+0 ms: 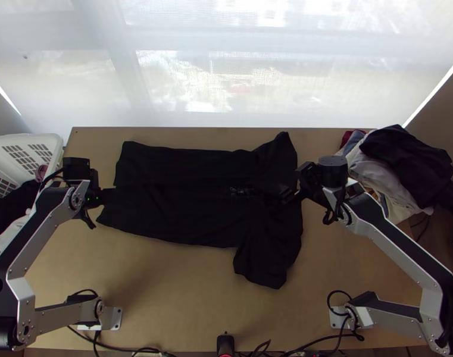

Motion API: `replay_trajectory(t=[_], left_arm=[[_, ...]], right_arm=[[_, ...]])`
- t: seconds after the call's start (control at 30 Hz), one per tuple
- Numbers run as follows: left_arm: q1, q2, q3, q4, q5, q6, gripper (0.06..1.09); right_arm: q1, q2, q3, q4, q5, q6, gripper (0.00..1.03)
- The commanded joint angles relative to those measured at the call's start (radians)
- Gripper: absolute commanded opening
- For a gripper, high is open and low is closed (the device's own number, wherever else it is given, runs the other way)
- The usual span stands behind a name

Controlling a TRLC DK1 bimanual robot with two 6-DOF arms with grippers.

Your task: Fold the t-shirt

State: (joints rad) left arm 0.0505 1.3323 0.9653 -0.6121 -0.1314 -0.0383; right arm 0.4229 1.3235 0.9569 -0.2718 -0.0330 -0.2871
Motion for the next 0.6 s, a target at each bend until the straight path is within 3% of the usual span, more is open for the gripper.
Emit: replay_trajectory(t=[0.0,0.57], left_arm=[[0.037,-0.070,-0.126,-0.018,-0.002,0.037,0.60],[0.101,-0.004,-0.280,0.238,-0.020,0.087,0.60]], right_arm=[[0.022,-0.069,0.013,-0.066,0.001,0.008,0.98],[0.089,-0.172,-0.015,-0.198,-0.001,0.006,0.98]])
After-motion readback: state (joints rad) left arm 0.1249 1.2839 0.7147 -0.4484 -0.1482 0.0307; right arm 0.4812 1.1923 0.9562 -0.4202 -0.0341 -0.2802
